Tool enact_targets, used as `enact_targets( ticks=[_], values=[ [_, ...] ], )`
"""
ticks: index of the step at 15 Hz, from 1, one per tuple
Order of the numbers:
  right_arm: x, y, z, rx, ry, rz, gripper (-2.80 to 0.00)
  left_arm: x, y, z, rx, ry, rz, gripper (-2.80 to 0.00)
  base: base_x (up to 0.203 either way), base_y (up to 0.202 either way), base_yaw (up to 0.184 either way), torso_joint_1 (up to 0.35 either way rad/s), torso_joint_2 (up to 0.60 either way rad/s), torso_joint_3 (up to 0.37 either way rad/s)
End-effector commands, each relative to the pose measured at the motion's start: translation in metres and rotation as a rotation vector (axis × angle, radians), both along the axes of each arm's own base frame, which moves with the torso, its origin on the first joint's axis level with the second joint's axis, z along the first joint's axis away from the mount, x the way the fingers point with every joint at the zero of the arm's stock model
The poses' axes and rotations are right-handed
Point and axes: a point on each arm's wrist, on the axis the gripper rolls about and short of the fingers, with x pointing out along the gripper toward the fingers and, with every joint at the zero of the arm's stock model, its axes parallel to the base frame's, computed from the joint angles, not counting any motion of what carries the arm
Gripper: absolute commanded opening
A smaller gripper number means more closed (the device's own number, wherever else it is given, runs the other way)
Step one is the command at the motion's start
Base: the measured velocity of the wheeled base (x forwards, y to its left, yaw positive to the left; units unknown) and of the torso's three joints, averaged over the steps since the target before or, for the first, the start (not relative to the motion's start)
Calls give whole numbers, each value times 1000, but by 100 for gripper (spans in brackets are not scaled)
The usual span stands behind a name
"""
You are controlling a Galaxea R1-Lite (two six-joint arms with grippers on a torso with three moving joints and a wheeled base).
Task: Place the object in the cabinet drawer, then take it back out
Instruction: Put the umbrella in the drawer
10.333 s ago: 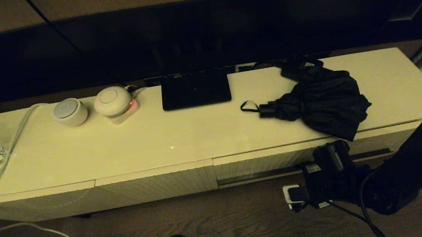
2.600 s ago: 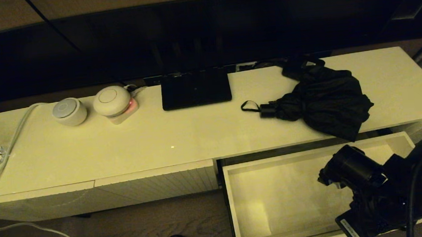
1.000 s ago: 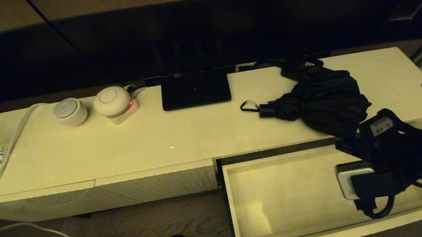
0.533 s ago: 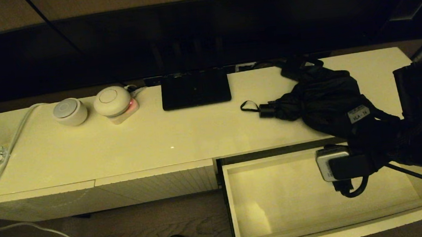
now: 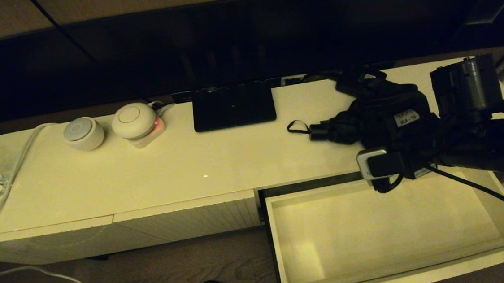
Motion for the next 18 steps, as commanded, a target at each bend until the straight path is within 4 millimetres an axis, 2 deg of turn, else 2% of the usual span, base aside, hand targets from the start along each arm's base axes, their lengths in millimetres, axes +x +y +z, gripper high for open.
enact_targets(
  ticks=[1,8,16,17,18],
  values=[
    [23,-1,-7,5,15,-38,0,0,0,-1,0,3,0,-280,0,0,0,0,0,0],
    [60,3,12,72,-74,-161,0,0,0,-1,0,3,1,-280,0,0,0,0,0,0],
    [75,-2,7,112,-46,-257,0,0,0,-1,0,3,0,-280,0,0,0,0,0,0],
    [75,-2,7,111,-43,-257,-280,0,0,-1,0,4,1,-280,0,0,0,0,0,0],
    [75,-2,6,109,-40,-258,-280,0,0,-1,0,3,1,-280,0,0,0,0,0,0]
  ],
)
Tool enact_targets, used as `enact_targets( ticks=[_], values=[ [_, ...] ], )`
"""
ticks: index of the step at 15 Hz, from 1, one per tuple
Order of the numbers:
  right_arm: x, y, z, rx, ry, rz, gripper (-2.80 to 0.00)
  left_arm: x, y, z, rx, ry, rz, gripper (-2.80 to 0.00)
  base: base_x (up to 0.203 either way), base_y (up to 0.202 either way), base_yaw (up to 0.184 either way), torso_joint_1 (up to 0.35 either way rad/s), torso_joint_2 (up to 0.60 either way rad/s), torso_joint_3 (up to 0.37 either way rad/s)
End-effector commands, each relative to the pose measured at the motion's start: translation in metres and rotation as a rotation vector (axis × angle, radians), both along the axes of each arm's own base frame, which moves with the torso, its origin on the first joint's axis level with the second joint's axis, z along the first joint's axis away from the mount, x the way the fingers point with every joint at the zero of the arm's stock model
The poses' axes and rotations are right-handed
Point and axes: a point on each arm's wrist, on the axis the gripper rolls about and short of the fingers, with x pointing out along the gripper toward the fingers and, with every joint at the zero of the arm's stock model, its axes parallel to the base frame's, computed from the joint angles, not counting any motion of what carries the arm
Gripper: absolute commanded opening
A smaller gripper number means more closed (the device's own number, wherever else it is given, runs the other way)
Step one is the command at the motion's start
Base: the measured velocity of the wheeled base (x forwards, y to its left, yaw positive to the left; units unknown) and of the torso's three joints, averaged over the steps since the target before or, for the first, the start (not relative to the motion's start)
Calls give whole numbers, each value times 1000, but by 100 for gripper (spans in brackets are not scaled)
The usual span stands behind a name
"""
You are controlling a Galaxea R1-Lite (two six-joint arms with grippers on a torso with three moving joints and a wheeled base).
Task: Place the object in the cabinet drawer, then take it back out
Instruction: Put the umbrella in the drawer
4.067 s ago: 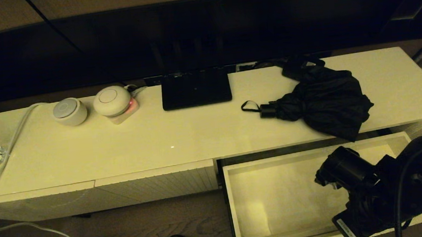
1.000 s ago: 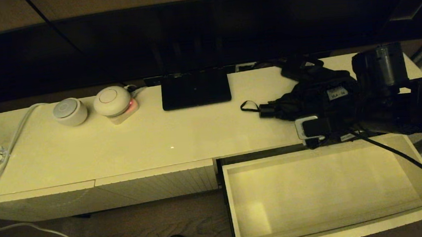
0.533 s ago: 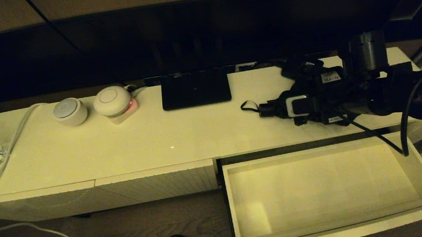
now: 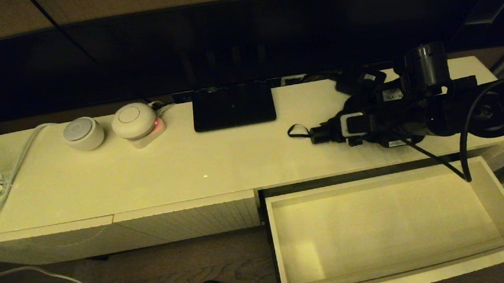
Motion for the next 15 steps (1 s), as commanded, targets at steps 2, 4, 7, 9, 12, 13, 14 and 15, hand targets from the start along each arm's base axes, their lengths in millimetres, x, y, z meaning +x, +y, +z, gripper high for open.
enact_targets(
  ticks=[2,4,7,9,12,13,14,15],
  values=[
    [0,1,-3,-15,23,4,-280,0,0,-1,0,3,1,-280,0,0,0,0,0,0],
    [-4,0,-6,-30,77,3,-280,0,0,-1,0,4,1,-280,0,0,0,0,0,0],
    [-6,-1,-11,-4,113,-16,-280,0,0,-1,0,3,1,-280,0,0,0,0,0,0],
    [-10,-3,-7,8,103,-21,-280,0,0,-1,0,4,1,-280,0,0,0,0,0,0],
    [-22,-6,11,27,51,-19,-280,0,0,-1,0,3,1,-280,0,0,0,0,0,0],
    [-28,-6,19,35,31,-15,-280,0,0,-1,0,4,1,-280,0,0,0,0,0,0],
    [-34,-7,26,40,13,-11,-280,0,0,-1,0,3,1,-280,0,0,0,0,0,0],
    [-42,-9,32,46,-3,-8,-280,0,0,-1,0,3,1,-280,0,0,0,0,0,0]
  ],
)
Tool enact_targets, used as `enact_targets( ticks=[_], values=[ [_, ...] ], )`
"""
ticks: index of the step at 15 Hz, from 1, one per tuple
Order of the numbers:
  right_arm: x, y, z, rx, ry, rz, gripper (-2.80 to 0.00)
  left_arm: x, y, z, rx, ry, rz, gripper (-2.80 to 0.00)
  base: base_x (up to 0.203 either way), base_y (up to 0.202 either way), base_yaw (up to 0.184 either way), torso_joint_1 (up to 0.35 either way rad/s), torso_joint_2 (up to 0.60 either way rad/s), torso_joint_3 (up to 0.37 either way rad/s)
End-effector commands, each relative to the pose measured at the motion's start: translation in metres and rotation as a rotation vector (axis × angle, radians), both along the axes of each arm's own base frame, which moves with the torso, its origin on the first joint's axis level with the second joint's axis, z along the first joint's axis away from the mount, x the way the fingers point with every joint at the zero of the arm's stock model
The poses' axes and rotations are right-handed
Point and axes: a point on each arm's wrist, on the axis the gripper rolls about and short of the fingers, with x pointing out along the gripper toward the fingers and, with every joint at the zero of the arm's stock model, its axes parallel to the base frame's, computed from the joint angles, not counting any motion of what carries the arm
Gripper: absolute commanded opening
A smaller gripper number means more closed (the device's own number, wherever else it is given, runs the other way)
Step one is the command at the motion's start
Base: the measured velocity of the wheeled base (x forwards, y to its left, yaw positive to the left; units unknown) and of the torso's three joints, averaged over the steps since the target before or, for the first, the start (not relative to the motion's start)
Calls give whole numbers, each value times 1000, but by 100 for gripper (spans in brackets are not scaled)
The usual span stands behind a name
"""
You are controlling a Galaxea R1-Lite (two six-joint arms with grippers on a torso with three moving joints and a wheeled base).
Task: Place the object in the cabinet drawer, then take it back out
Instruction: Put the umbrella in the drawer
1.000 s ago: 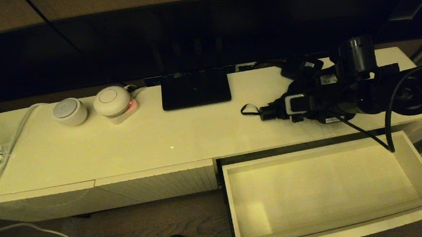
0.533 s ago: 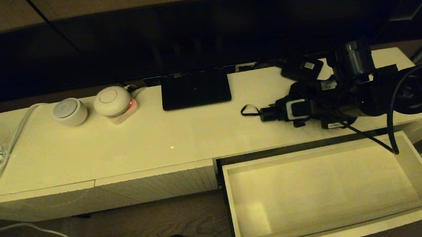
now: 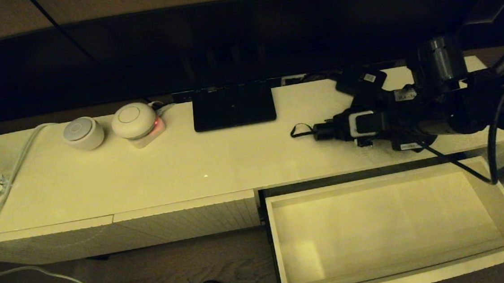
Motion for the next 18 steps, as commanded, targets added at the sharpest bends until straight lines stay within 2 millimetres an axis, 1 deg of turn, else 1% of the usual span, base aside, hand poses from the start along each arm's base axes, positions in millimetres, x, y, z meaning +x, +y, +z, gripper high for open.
enact_targets(
  ticks=[1,3,5,6,7,9,10,12,13,15,18],
  values=[
    [-25,-6,25,13,-68,8,-280,0,0,-1,0,3,1,-280,0,0,0,0,0,0],
    [-47,-12,36,18,-79,15,-280,0,0,-1,0,3,1,-280,0,0,0,0,0,0],
    [-79,-16,40,17,-65,43,-280,0,0,-1,0,3,1,-280,0,0,0,0,0,0],
    [-98,-18,35,8,-35,63,-280,0,0,-1,0,3,1,-280,0,0,0,0,0,0],
    [-116,-21,25,-6,7,80,-280,0,0,-1,0,4,1,-280,0,0,0,0,0,0],
    [-142,-27,0,-15,94,90,-280,0,0,-1,0,3,1,-280,0,0,0,0,0,0],
    [-151,-29,-15,-12,143,88,-280,0,0,-1,0,3,-1,-280,0,0,0,0,0,0],
    [-162,-30,-41,10,231,67,-280,0,0,-1,0,3,1,-280,0,0,0,0,0,0],
    [-162,-29,-53,23,272,49,-280,0,0,-1,0,3,1,-280,0,0,0,0,0,0],
    [-157,-26,-69,36,340,26,-280,0,0,-1,0,4,0,-280,0,0,0,0,0,0],
    [-143,-20,-90,47,421,8,-280,0,0,-1,0,3,1,-280,0,0,0,0,0,0]
  ],
)
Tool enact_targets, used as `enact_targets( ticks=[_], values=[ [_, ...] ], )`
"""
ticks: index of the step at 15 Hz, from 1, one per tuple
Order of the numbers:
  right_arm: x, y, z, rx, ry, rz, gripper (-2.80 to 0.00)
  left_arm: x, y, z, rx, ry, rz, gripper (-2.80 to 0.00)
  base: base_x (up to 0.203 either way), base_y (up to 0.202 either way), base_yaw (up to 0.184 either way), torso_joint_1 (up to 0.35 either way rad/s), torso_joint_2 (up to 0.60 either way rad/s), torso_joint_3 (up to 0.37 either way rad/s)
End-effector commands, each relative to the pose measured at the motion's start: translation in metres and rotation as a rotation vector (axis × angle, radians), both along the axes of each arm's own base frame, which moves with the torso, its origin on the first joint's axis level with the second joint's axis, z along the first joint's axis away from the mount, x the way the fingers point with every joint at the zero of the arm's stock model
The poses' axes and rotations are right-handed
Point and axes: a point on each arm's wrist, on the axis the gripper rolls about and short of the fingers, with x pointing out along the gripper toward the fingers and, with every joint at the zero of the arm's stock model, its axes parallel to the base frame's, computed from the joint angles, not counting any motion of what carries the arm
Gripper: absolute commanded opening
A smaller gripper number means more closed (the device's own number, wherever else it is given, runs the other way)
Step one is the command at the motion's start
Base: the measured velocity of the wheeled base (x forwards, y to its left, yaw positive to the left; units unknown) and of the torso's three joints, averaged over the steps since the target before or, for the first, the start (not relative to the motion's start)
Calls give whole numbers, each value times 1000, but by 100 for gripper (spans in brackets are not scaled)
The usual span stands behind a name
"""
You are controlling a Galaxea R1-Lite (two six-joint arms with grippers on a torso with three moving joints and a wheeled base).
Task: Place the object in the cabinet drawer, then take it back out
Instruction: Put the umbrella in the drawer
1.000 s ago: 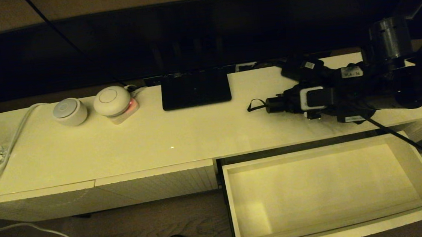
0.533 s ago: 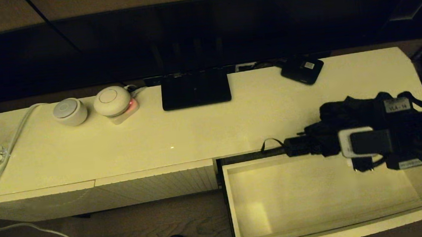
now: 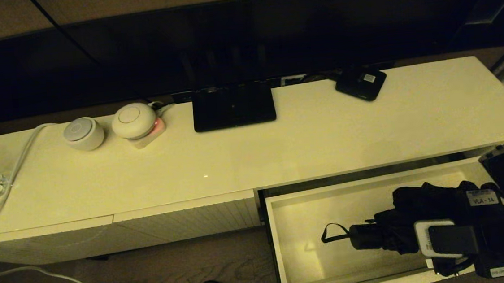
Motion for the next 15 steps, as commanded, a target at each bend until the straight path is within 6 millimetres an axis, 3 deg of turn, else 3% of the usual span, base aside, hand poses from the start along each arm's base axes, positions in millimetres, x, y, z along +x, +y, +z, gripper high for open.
enact_targets(
  ticks=[1,7,13,14,15],
  values=[
    [16,7,-22,-26,74,-2,-280,0,0,-1,0,3,2,-280,0,0,0,0,0,0],
    [58,11,-56,-15,115,-37,-280,0,0,-1,0,3,2,-280,0,0,0,0,0,0],
    [73,11,-71,-10,111,-52,-280,0,0,-1,0,3,2,-280,0,0,0,0,0,0],
    [74,10,-71,-3,104,-53,0,0,0,-1,0,3,2,-280,0,0,0,0,0,0],
    [74,10,-69,-2,99,-54,0,0,0,-1,0,4,2,-280,0,0,0,0,0,0]
  ],
)
